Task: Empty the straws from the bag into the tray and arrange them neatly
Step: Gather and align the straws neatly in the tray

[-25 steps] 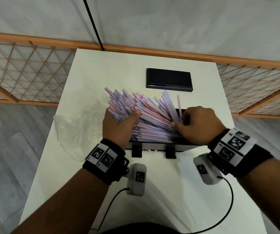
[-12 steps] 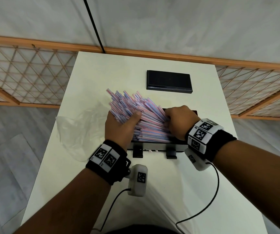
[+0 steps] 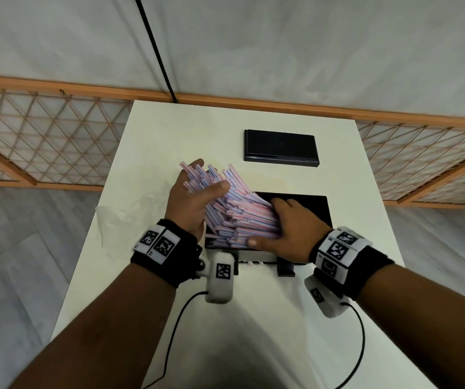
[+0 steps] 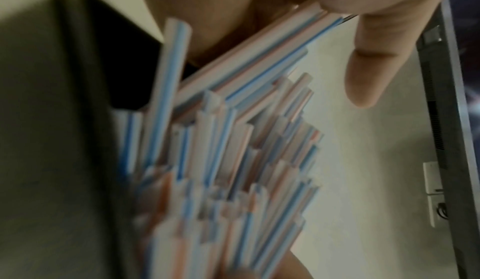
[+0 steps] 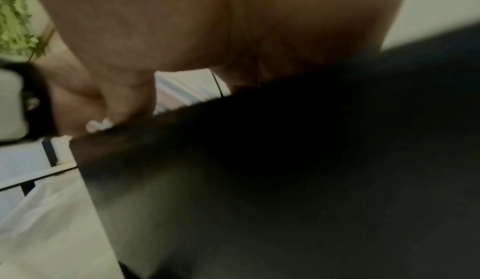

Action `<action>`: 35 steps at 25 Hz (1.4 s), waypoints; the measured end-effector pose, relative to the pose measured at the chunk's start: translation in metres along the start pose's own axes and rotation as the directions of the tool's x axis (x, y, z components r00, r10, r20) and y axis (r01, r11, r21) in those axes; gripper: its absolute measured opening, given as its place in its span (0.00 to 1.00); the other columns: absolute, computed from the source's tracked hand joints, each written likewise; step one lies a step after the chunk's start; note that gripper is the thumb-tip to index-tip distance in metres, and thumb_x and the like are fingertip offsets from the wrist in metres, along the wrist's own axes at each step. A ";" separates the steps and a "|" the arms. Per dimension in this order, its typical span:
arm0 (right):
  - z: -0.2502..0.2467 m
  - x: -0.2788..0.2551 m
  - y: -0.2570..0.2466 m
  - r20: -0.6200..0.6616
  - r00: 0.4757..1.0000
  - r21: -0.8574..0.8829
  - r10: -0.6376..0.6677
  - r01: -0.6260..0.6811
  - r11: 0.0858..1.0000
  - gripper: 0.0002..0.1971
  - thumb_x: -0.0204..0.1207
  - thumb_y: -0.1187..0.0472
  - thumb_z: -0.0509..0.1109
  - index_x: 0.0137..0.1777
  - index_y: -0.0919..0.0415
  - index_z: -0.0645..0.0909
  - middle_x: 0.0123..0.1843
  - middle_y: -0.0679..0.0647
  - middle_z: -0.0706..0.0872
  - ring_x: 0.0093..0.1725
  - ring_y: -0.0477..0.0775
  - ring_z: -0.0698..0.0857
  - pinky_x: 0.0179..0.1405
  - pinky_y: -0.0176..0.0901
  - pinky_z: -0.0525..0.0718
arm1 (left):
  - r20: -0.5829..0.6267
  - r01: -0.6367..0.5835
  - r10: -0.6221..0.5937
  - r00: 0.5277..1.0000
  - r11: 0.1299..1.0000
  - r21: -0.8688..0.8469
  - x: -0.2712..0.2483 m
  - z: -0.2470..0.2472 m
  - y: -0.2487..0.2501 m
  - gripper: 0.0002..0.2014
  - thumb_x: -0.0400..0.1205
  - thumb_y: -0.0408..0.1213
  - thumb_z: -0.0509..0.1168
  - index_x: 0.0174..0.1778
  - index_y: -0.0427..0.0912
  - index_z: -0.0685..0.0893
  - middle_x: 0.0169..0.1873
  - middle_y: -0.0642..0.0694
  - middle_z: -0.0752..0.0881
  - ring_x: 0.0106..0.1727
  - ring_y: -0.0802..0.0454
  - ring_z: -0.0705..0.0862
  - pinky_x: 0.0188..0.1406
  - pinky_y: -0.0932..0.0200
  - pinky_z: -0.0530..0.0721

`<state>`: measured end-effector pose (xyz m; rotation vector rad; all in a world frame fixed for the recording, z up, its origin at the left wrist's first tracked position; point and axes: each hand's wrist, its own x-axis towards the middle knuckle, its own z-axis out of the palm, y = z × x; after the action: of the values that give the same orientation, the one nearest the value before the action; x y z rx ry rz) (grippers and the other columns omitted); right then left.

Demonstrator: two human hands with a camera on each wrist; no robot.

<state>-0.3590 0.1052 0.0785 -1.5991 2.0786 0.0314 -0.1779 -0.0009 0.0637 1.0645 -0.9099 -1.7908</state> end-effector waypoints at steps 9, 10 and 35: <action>0.029 0.004 -0.021 -0.337 0.941 0.254 -0.025 0.117 0.960 0.48 0.63 0.21 0.58 0.76 0.54 0.64 0.62 0.55 0.75 0.62 0.59 0.76 0.64 0.59 0.79 | 0.178 -0.201 0.199 0.964 0.980 -0.003 -0.008 0.024 0.011 0.15 0.58 0.28 0.79 0.34 0.45 0.84 0.45 0.36 0.90 0.49 0.37 0.90 0.54 0.36 0.89; 0.028 0.004 -0.021 -0.380 0.924 0.261 -0.038 0.146 0.954 0.46 0.64 0.22 0.59 0.75 0.54 0.65 0.62 0.54 0.75 0.61 0.58 0.76 0.63 0.59 0.79 | 0.208 -0.234 0.232 0.950 0.972 -0.015 -0.009 0.026 0.014 0.13 0.58 0.29 0.79 0.31 0.49 0.84 0.41 0.40 0.91 0.47 0.39 0.91 0.52 0.40 0.89; 0.004 0.002 -0.009 0.057 0.962 0.059 -0.268 0.265 0.963 0.26 0.76 0.28 0.55 0.42 0.49 0.81 0.35 0.47 0.83 0.38 0.48 0.81 0.45 0.43 0.80 | -0.215 0.057 -0.095 0.972 0.983 -0.177 -0.034 0.010 -0.012 0.16 0.88 0.35 0.61 0.70 0.41 0.85 0.57 0.43 0.92 0.57 0.43 0.92 0.50 0.50 0.91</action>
<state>-0.3496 0.1023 0.0771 -1.8078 1.7855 -0.0625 -0.1806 0.0366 0.0672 1.1745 -0.5766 -1.7346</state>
